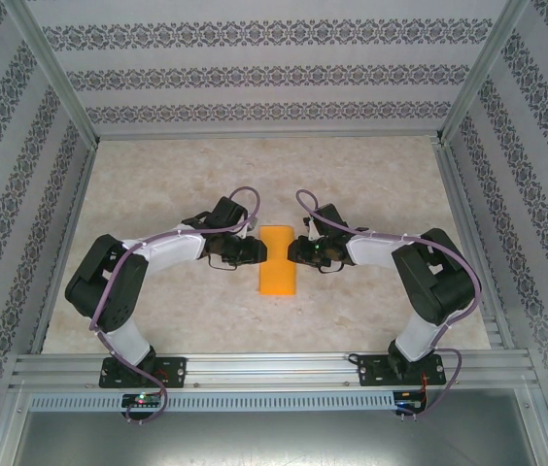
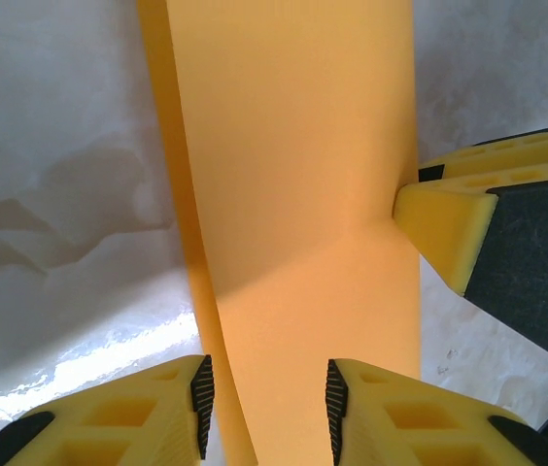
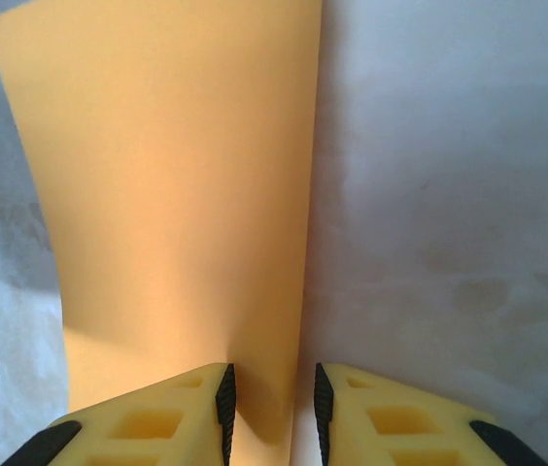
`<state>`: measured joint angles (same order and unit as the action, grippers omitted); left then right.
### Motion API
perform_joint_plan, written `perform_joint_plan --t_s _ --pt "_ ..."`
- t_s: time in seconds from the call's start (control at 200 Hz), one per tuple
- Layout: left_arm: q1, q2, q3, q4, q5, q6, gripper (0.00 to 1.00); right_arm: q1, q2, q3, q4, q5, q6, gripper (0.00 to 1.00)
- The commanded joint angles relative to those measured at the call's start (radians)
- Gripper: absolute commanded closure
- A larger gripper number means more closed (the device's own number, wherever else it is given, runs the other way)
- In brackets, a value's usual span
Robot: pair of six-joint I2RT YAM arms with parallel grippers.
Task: Fold a paper plane with a square sheet of paper (pick it up from the middle)
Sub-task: Fold the square sheet of paper in half at the center of the table.
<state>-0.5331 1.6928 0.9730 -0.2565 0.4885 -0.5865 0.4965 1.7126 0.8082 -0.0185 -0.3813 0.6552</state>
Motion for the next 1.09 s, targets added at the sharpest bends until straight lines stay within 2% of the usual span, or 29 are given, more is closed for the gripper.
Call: perform_joint_plan --t_s 0.0,0.565,1.089 --pt "0.013 -0.024 0.024 -0.035 -0.008 0.024 0.61 -0.013 -0.011 -0.011 -0.015 0.006 0.006 0.69" --pt "0.017 -0.028 0.035 -0.041 -0.013 0.018 0.64 0.041 0.044 0.071 -0.110 0.086 0.008 0.71" --pt "0.042 -0.072 0.007 -0.051 -0.034 0.011 0.65 0.084 0.090 0.128 -0.151 0.111 -0.003 0.71"
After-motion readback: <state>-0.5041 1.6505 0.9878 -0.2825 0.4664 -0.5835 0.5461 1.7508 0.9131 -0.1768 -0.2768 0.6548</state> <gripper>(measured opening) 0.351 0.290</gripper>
